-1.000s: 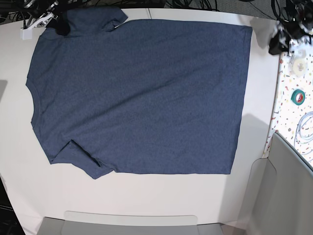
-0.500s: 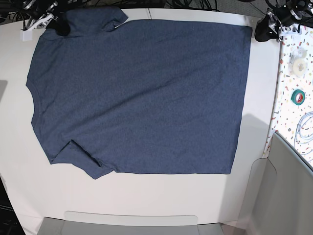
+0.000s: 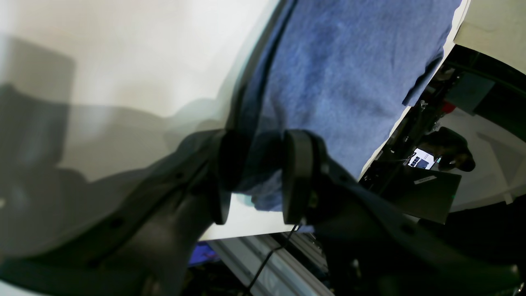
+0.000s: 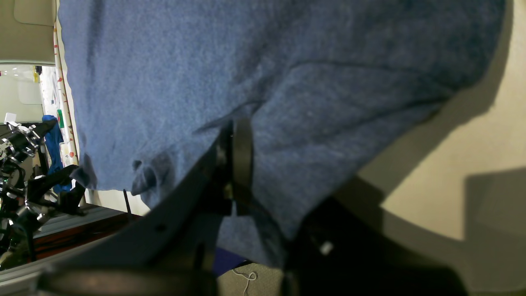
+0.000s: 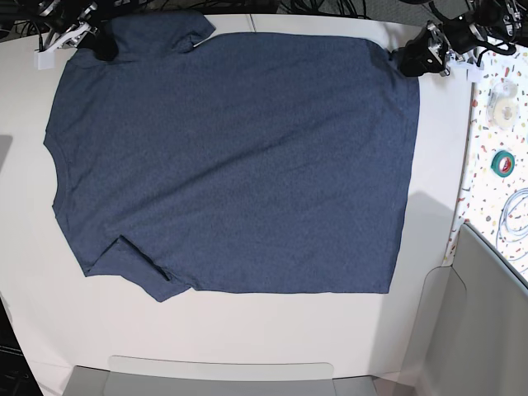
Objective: Layout the t-shirt on the table in an organized manner, then fold the t-shirt properly
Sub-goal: 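Grasp the shirt edge at the shoulder and hem corners with both grippers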
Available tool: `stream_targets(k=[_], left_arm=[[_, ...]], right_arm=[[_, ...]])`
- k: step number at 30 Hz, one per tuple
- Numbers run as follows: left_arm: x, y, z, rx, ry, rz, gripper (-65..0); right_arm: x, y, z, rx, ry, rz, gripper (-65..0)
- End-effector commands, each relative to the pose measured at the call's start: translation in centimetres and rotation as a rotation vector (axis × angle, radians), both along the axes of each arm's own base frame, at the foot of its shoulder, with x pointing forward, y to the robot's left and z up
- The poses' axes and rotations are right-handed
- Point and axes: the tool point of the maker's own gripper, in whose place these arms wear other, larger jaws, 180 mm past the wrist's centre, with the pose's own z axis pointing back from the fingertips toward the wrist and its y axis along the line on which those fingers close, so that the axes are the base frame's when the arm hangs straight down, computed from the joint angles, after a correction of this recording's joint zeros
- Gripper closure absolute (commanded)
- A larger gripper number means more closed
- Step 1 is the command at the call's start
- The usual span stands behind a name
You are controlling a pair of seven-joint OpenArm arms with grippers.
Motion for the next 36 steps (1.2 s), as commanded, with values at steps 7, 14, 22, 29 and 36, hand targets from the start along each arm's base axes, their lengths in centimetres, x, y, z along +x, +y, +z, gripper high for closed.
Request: stream_targets(k=[7,14,22,29,36], left_arm=[[-3.1,1.5,-1.0,0.063,0.123,-0.02,-20.6],[-4.4,3.1,-2.1,0.169,0.183,-0.038,-20.7],[-5.5,6.4,-0.9,0.225,0.183,0.054,-20.8],[-5.6,6.1,-0.5,0.191,0.177,0.065,-25.4],[-5.2,3.1,-0.6,0.077,0.147,0.066,-27.8]], right_arm=[[-2.7,-0.7,-1.8,-0.061,0.145,0.047,0.0],[-2.7,-0.7,-1.8,-0.061,0.145,0.047,0.0],[-2.7,-0.6,-1.8,-0.06,0.146,0.048,0.0],[-2.7,-0.6,-1.8,-0.06,0.146,0.048,0.0],[-2.4,-0.1,-1.9,-0.057,0.149,0.086,0.0]])
